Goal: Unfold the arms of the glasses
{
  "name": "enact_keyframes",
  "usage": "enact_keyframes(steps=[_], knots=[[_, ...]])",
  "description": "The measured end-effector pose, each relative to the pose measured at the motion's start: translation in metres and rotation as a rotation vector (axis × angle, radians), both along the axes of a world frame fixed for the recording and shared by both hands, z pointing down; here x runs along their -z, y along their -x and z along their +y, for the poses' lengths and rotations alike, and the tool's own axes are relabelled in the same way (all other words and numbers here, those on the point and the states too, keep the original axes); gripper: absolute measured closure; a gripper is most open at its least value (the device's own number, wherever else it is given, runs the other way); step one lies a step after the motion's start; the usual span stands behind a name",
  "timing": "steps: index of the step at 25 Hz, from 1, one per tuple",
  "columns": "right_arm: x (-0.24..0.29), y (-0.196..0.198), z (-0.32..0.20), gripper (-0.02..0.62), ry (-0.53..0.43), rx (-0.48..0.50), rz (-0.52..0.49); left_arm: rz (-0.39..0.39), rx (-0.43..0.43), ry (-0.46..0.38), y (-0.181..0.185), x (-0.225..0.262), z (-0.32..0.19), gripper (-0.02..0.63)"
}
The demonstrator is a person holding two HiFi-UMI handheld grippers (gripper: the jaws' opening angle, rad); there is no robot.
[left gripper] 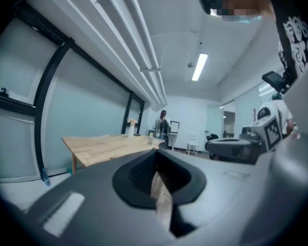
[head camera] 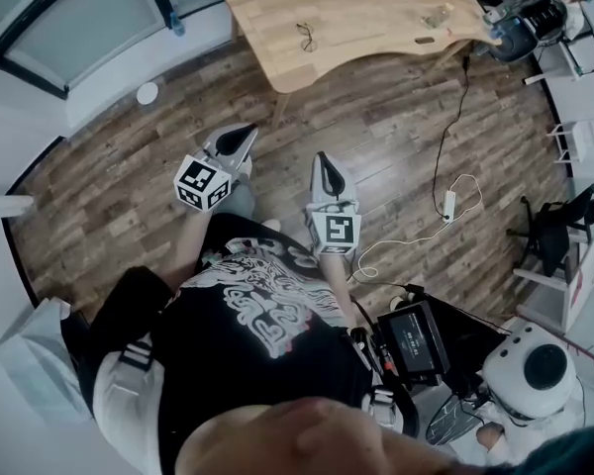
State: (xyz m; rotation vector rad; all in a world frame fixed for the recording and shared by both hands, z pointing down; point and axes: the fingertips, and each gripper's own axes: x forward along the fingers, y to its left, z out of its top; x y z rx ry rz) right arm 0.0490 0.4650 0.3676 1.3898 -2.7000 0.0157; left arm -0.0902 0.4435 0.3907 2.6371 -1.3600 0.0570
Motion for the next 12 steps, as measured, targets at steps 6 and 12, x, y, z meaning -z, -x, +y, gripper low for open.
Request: enact_keyframes(steps=[6,12], knots=[[-0.016,0.007,-0.038,0.597,0.035,-0.006,0.012,-0.002,0.057,0.048,0.028,-0.017,-0.044,0.617],[-0.025,0.02,-0.116,0.597,0.078,-0.045,0.038,-0.061,0.052,0.019,0.043,-0.027,-0.128,0.617]])
